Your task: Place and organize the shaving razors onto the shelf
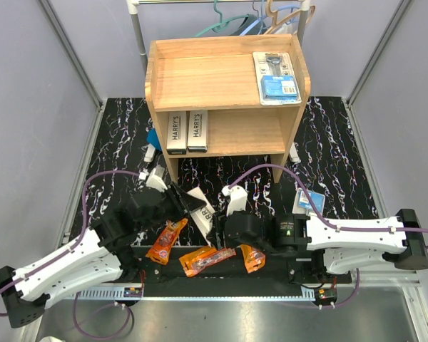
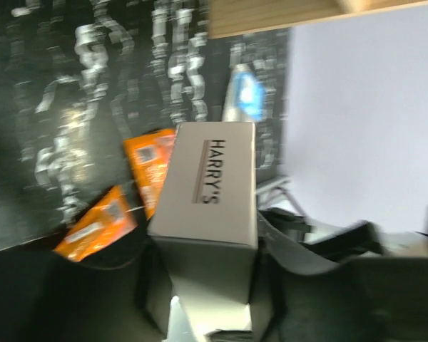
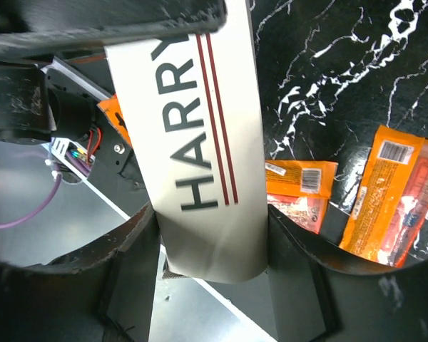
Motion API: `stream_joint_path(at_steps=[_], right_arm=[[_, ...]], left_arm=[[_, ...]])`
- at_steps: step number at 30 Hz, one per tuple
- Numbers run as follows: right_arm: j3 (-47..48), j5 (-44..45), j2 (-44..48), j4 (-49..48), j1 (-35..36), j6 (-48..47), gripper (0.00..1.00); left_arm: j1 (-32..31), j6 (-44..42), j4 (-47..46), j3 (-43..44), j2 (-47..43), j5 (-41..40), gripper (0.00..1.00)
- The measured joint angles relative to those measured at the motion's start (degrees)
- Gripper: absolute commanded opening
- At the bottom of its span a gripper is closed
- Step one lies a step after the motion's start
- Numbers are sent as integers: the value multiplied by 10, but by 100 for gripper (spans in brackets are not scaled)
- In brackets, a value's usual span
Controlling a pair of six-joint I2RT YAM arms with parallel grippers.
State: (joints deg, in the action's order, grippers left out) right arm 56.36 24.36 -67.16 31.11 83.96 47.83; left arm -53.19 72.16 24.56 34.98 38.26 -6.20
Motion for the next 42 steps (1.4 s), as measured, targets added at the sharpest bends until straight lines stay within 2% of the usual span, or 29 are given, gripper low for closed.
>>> stream_joint_path(at_steps=[4, 6, 8, 9, 12, 15, 22, 28, 35, 41, 42], right_arm=[[0, 1, 6, -9, 1, 1, 57], [-4, 2, 11, -9, 1, 2, 68], [-9, 2, 18, -11, 1, 5, 75], [-13, 3, 24, -10, 1, 8, 83], [-24, 21, 59, -7, 1, 18, 93], [-36, 36, 109, -7, 1, 27, 98], [-94, 60, 251, -15, 1, 88, 99], [-189, 59, 346, -71, 1, 154, 99], [-238, 38, 337, -164, 1, 188, 98], [-256, 30, 328, -222, 0, 200, 91], [-261, 30, 331, -228, 0, 201, 88]], left_arm=[[0, 3, -17, -1, -12, 2, 33], [0, 5, -21, -2, -12, 2, 33], [-1, 9, -25, -2, -10, 3, 33], [-1, 7, -24, -2, -10, 2, 33], [0, -6, -11, -3, -9, 0, 33], [0, -21, -3, -4, -9, 0, 33], [0, -54, -64, -42, -42, 5, 32], [0, -70, -185, -83, -70, 11, 23], [7, -65, -337, -95, -25, 53, 17], [13, -50, -422, -95, 25, 91, 16], [13, -47, -434, -95, 29, 96, 16]])
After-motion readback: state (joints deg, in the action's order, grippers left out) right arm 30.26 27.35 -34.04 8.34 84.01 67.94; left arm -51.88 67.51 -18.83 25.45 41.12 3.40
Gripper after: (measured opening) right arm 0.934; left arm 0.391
